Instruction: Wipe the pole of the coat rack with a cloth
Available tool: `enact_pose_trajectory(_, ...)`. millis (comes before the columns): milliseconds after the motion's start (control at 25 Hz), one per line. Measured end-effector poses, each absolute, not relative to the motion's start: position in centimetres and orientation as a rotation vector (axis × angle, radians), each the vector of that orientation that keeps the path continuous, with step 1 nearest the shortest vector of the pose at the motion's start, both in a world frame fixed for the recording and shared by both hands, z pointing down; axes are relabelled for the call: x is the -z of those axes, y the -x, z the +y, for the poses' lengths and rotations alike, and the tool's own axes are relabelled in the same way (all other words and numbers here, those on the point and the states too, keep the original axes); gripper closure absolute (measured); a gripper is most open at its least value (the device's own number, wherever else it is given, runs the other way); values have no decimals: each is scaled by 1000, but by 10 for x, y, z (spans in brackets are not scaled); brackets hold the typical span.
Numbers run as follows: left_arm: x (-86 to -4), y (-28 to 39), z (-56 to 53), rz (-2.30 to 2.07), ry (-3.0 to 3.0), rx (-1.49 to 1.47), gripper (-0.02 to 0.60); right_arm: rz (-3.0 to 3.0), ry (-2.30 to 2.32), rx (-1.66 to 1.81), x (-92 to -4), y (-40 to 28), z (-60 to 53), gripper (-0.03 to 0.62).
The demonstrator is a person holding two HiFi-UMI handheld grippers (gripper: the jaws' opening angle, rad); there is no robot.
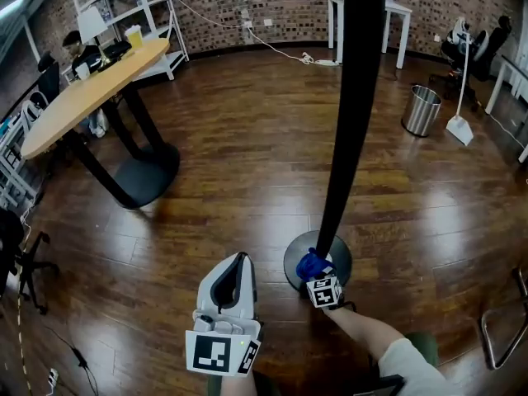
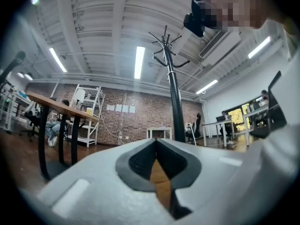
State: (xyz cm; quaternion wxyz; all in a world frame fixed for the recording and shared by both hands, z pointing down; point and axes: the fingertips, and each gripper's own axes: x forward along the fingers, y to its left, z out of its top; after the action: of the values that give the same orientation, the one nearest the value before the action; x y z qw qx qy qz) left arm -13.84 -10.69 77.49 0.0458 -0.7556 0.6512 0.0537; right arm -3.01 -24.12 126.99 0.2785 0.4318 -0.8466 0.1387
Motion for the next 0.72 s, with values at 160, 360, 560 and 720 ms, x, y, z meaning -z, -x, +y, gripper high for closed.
enact_pose_trajectory(160,-791,138,-110,1994,2329,-115,580,-2289,-1084,-441,-1299,42,-229,496)
enact_pose_trajectory(360,-806,149,-122,2073,2337,-137,580,-2919,-884,-123,-965,110,-221,496)
enact_pose_trajectory(560,-711,159,-146,1983,2299,-215,580,-3318,-875,362,-612,74,-161,496)
enact_pose_trajectory(720,-605,151,-158,1963,2402,-115,580,-3211,-930,328,-534,44,-166,496)
